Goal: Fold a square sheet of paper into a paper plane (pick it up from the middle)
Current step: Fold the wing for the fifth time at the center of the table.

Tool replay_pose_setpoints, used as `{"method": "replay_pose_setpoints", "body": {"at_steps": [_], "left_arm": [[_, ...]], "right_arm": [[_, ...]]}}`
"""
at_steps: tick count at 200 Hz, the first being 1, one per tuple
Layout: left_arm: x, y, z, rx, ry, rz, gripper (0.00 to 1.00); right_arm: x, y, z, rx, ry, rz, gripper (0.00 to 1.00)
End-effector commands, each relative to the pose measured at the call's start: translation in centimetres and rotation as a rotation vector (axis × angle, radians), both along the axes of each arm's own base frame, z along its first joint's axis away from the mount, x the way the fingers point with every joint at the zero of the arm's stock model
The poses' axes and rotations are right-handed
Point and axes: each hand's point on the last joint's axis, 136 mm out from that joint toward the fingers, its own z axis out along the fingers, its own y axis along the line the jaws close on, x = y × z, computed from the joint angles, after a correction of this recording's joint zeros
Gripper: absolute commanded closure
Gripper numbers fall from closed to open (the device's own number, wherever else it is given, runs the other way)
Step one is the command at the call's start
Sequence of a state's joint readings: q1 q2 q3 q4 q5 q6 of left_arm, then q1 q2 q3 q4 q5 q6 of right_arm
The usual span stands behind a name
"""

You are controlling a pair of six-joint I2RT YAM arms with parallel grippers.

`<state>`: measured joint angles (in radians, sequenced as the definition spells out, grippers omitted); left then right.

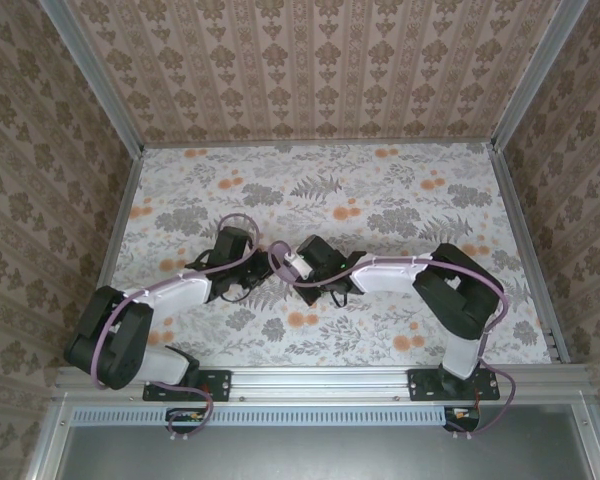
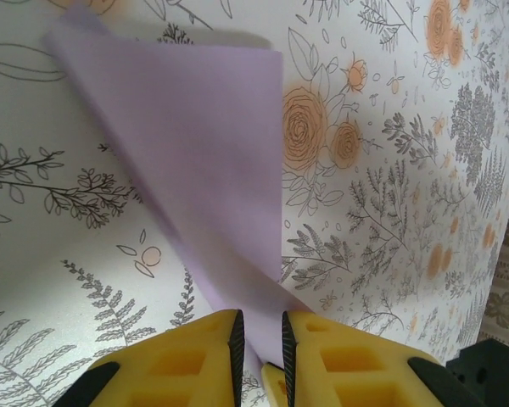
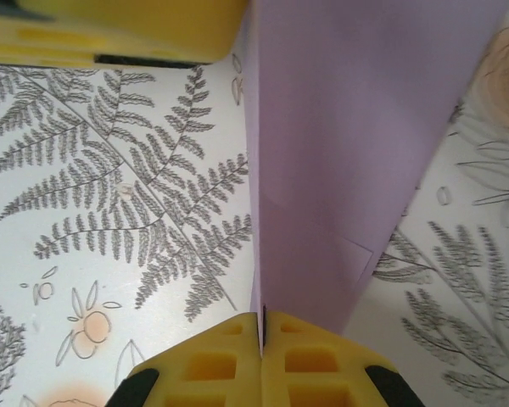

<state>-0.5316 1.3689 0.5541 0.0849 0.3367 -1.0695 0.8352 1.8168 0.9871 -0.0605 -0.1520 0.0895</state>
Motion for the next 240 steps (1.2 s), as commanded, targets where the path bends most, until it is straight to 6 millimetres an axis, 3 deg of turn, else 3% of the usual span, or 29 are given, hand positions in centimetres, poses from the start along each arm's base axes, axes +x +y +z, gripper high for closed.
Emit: {"method": "replay_pose_setpoints", "body": {"at_steps": [1,113,240], "left_arm": [[-0.1,-0.2,0.2,-0.014,-0.022,-0.011,0.78],[-0.3,-0.4,0.0,-0.036,-0.033,-0.013,0.79],[-0.6,-1.1,-1.5,-0.024,-0.002,-0.019,0.83]], "right_arm": [[-0.6,1.1,0.3,0.099,0.124,0.021,1.00],[-0.1,1.6,0.2,0.268,0.339,0.009,1.00],[0.2,0.9,-1.9,0.228,0.448,-0.045,1.00]]}}
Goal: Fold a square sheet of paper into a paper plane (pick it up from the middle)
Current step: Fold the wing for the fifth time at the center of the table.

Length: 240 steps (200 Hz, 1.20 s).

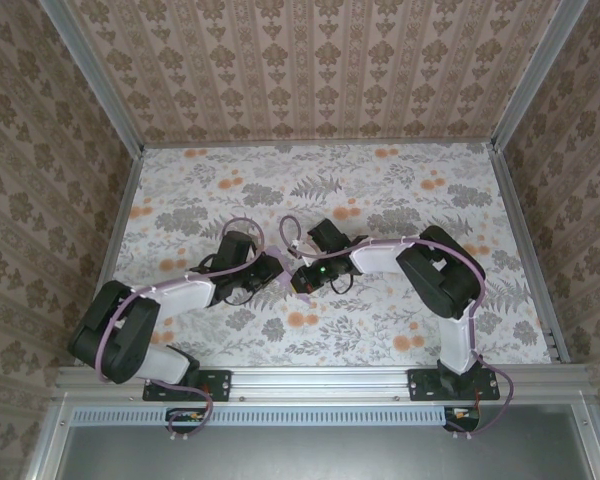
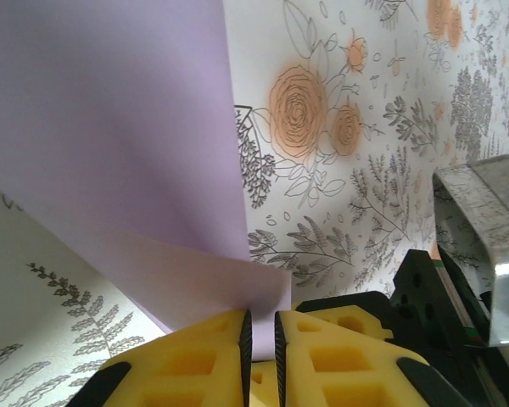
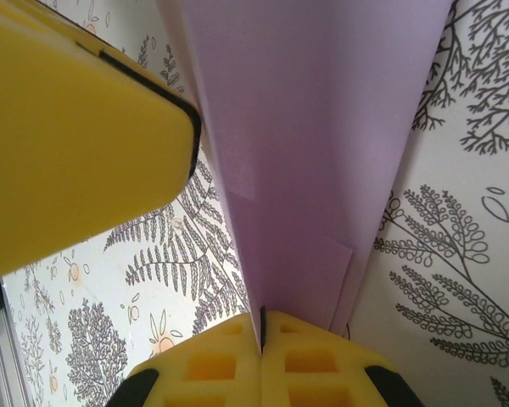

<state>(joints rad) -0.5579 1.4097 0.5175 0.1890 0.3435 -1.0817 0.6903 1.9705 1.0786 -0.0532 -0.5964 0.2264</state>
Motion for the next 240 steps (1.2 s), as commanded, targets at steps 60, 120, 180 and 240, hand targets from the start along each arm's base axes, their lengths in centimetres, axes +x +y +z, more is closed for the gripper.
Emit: {"method": "replay_pose_setpoints", "body": {"at_steps": [60,120,180,240], "left_arm": [[-0.7,0.2,-0.5,-0.012,0.002,0.005,0.84],[-0.4,-0.4,-0.9,-0.017,0.009,-0.014,0.85],[-0.3,-0.5,-2.1,-0.008,0.031,-0.011,0.85],[-0.8,0.7,-3.8,0.056,0.087,0.025,0.86]], "right_arm": [[-0.3,-0.4,-1.1,-0.001,0.116,-0.024,1.00],[-0.3,-0.4,-1.3,0.002,0.139,-0.030,0.99],[-0.4,-0.5,-1.6,-0.007,0.153,-0.028,0.97],[-0.7,-0.6,-1.0,-0.005,0.162,-0.020,0.87]]}}
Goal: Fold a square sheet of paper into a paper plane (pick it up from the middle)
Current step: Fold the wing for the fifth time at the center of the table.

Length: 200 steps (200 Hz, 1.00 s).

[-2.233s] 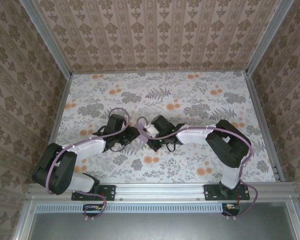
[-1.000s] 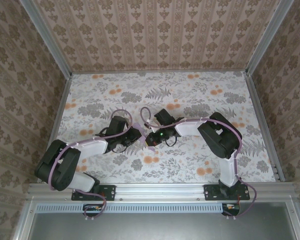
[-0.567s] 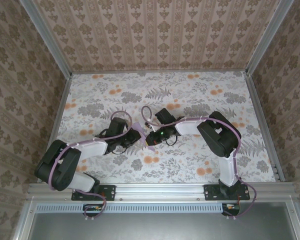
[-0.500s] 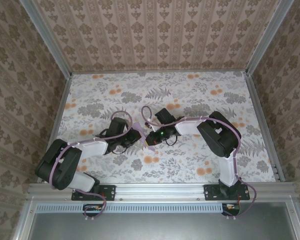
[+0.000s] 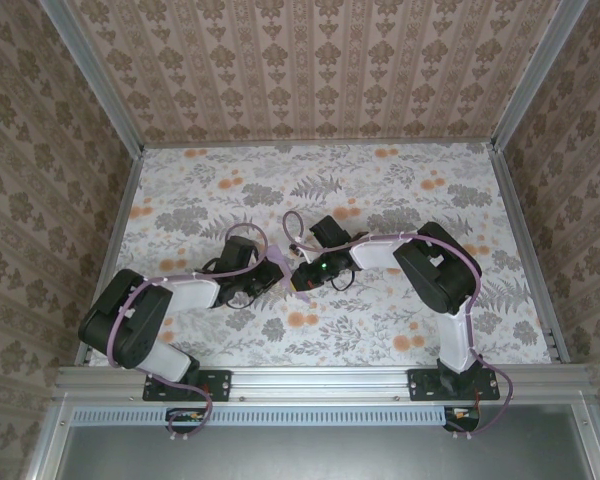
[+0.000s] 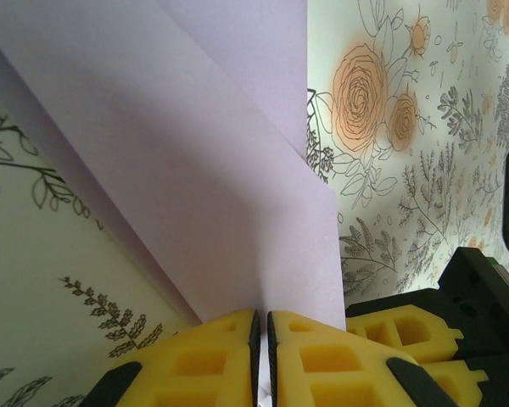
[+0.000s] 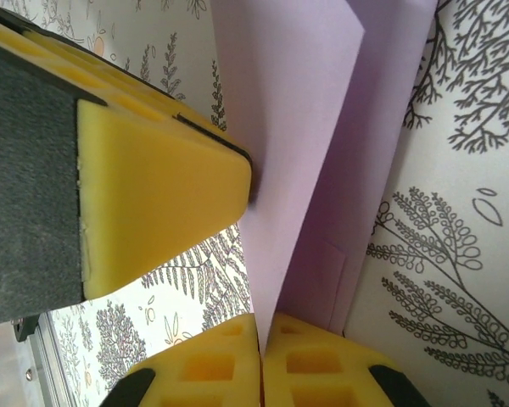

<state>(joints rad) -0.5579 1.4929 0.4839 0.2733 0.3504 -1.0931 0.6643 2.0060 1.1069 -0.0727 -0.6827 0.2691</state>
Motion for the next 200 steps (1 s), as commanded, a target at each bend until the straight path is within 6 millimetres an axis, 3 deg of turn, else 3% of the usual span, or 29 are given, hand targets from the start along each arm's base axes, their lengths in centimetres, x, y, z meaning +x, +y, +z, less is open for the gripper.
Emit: {"method": "replay_pose_setpoints", "body": {"at_steps": [1,104,166,200], "left_arm": [[-0.5,0.6,-1.3,0.048,0.050,0.022,0.86],[-0.6,0.9,-2.1,0.063,0.084,0.035,0.86],[-0.5,0.7,-1.7,0.053,0.074,0.028,0.86],[0.2,0.1,0.3,0.018,0.018,0.006,0.84]], "right_arm": [[-0.7,-0.7,-0.9,-0.043,0.066,-0.003,0.87],[-1.0,-0.8,1.7,-0.005,0.089,-0.008,0.78],[-1.9,-1.4,0.6,-0.032,0.122,0.004,0.83],[-2.0,-1.5,-0.3,-0.044,0.136,0.003,0.86]]}}
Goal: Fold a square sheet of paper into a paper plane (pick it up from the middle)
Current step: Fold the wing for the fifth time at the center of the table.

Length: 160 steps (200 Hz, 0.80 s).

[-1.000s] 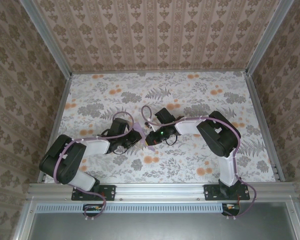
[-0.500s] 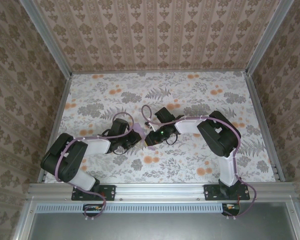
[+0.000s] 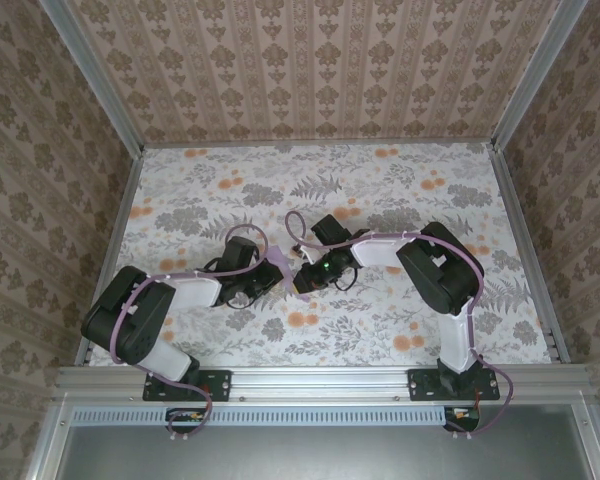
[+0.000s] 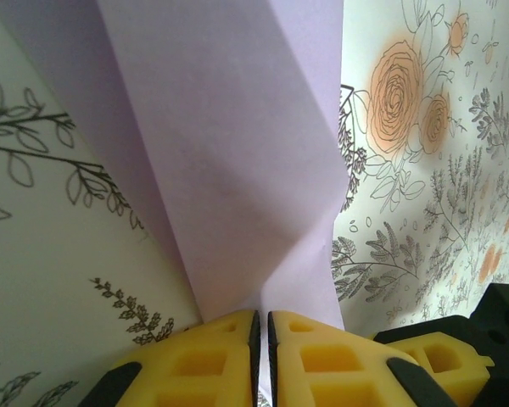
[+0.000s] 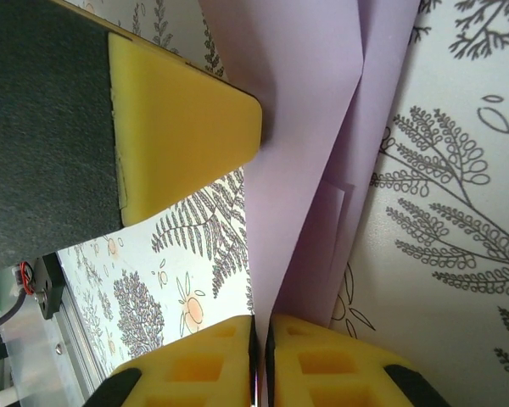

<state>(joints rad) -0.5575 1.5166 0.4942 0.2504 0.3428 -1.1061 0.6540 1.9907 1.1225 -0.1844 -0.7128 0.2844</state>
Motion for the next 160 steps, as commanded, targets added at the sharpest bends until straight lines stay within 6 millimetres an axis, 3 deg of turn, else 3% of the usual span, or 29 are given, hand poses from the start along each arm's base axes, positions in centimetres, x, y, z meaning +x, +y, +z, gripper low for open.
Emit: {"method": "replay_pose_setpoints", "body": {"at_steps": [1,29,59,124,160], "left_arm": [[0.3,-0.2,1.2,-0.003,-0.021,-0.009,0.84],[0.6,-0.7,3.4,-0.043,-0.089,-0.034,0.80],[0.2,-0.5,4.0,-0.053,-0.112,-0.045,0.77],[-1.8,-2.0,2.6,-0.072,-0.094,-0.095,0.82],[-1.6,-2.4,1.5,-0.071,-0.077,-0.088,0.85]], "right_arm": [[-0.9,-0.6,-0.6,-0.015,0.045,0.009,0.87],[-0.8,-0.7,-1.1,-0.024,0.050,0.005,0.87],[-0.7,-0.7,-1.4,-0.029,0.047,-0.009,0.87],[-0.6,-1.1,-1.9,-0.055,0.019,-0.007,0.88],[-0.9,-1.1,-2.1,-0.078,-0.008,0.006,0.90]]}}
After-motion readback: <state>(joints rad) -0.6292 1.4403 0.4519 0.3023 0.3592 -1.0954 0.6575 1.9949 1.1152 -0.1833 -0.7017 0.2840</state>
